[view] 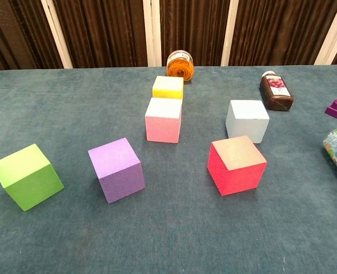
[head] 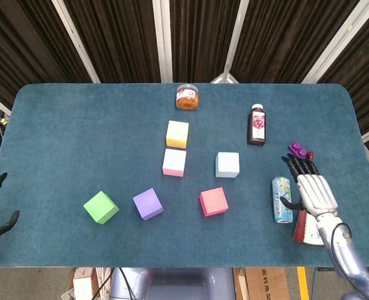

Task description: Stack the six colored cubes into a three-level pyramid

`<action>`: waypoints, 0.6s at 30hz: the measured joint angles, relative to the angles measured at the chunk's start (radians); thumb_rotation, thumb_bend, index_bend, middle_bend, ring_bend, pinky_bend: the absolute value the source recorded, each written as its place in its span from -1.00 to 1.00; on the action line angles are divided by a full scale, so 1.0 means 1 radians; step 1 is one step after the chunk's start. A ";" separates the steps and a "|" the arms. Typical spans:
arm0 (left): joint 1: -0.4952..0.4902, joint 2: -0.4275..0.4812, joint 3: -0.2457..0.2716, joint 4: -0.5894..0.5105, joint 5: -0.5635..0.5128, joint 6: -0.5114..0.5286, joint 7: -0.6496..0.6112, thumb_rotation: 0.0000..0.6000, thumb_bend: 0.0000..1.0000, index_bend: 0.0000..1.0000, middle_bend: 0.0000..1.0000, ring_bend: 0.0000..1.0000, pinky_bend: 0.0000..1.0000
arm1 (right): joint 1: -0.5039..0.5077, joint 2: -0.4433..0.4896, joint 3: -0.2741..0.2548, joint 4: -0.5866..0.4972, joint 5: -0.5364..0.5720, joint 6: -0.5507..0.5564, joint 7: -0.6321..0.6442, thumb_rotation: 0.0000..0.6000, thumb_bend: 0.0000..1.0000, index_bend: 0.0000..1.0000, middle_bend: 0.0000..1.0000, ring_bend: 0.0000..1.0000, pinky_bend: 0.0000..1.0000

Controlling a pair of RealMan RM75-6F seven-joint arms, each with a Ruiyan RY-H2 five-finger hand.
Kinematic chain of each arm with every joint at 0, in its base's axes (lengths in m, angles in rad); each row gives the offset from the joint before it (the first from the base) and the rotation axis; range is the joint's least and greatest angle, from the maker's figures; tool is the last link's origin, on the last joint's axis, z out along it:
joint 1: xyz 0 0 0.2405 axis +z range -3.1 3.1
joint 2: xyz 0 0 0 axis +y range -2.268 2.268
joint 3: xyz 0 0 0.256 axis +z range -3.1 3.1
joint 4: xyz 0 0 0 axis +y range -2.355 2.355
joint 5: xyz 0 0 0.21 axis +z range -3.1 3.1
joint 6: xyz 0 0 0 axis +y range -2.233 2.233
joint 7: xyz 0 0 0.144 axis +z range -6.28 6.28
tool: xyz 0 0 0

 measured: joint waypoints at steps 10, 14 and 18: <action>-0.007 -0.003 -0.007 0.002 -0.020 -0.016 0.005 1.00 -0.25 -0.91 -1.00 -1.00 -0.97 | 0.187 -0.037 0.055 -0.068 0.328 -0.089 -0.164 1.00 -0.44 -0.87 -0.94 -1.00 -1.00; -0.009 -0.002 -0.010 0.002 -0.029 -0.020 -0.001 1.00 -0.25 -0.91 -1.00 -1.00 -0.97 | 0.261 -0.094 0.056 -0.075 0.426 -0.075 -0.244 1.00 -0.44 -0.87 -0.94 -1.00 -1.00; -0.008 0.001 -0.012 0.002 -0.030 -0.019 -0.008 1.00 -0.24 -0.91 -1.00 -1.00 -0.97 | 0.313 -0.153 0.054 -0.066 0.505 -0.044 -0.293 1.00 -0.44 -0.86 -0.94 -1.00 -1.00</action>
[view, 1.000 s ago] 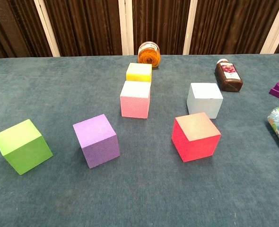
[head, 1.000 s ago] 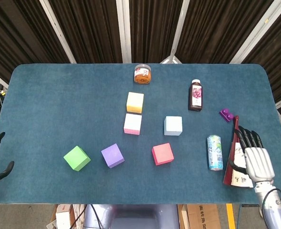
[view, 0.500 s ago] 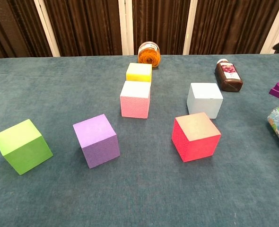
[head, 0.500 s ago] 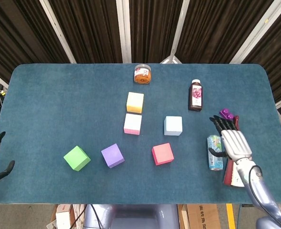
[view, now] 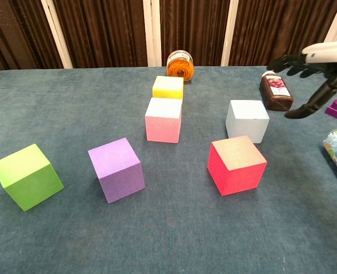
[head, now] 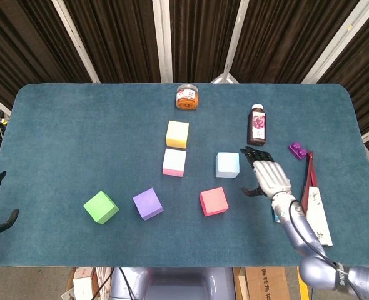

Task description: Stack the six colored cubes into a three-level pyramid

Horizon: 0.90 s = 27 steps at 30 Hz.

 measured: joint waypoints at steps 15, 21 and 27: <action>-0.008 -0.001 -0.011 0.003 -0.029 -0.015 0.000 1.00 -0.25 -0.93 -1.00 -1.00 -0.97 | 0.157 -0.170 -0.011 0.147 0.230 0.046 -0.124 1.00 -0.44 -0.86 -0.94 -1.00 -1.00; -0.010 -0.003 -0.013 0.002 -0.038 -0.019 0.007 1.00 -0.24 -0.93 -1.00 -1.00 -0.97 | 0.186 -0.190 -0.013 0.193 0.261 0.044 -0.138 1.00 -0.44 -0.81 -0.93 -1.00 -1.00; -0.012 -0.007 -0.013 -0.002 -0.044 -0.023 0.018 1.00 -0.24 -0.93 -1.00 -1.00 -0.97 | 0.205 -0.199 -0.013 0.212 0.270 0.040 -0.144 1.00 -0.44 -0.71 -0.82 -1.00 -1.00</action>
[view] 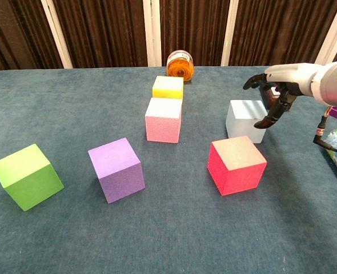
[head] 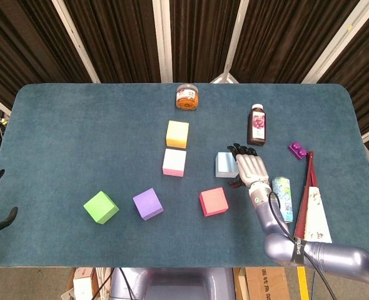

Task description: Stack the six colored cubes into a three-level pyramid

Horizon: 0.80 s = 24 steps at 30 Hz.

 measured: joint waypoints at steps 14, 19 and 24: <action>-0.003 -0.001 -0.005 -0.006 -0.024 -0.008 0.012 1.00 -0.24 -0.93 -1.00 -1.00 -0.97 | 0.068 -0.041 0.003 0.092 0.095 -0.033 -0.042 1.00 -0.44 -0.64 -0.69 -1.00 -1.00; -0.008 -0.005 -0.007 -0.005 -0.032 -0.016 0.022 1.00 -0.24 -0.93 -1.00 -1.00 -0.97 | 0.081 -0.052 0.002 0.116 0.108 -0.043 -0.045 1.00 -0.44 -0.64 -0.60 -0.96 -1.00; -0.013 -0.009 -0.008 -0.005 -0.037 -0.021 0.032 1.00 -0.24 -0.93 -1.00 -1.00 -0.97 | 0.086 -0.053 -0.004 0.124 0.116 -0.044 -0.045 1.00 -0.44 -0.64 -0.52 -0.90 -1.00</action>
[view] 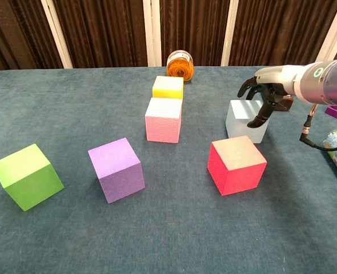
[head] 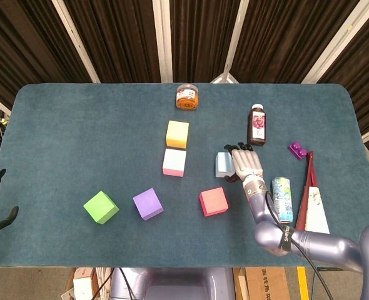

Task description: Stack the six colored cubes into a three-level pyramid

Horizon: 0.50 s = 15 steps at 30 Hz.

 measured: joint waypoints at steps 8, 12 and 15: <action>-0.001 -0.003 0.001 -0.001 -0.001 0.002 0.007 1.00 -0.24 -0.93 -1.00 -1.00 -0.97 | 0.004 -0.004 -0.004 0.009 0.000 -0.006 0.006 1.00 -0.44 -0.55 -0.44 -0.84 -1.00; -0.001 -0.004 0.001 -0.002 -0.002 0.002 0.007 1.00 -0.25 -0.93 -1.00 -1.00 -0.97 | 0.008 -0.016 -0.006 0.024 -0.002 -0.005 0.009 1.00 -0.44 -0.45 -0.42 -0.81 -1.00; -0.002 -0.004 0.001 -0.002 -0.005 0.000 0.007 1.00 -0.24 -0.93 -1.00 -1.00 -0.97 | 0.009 -0.025 -0.006 0.035 -0.006 -0.003 0.013 1.00 -0.44 -0.40 -0.42 -0.79 -1.00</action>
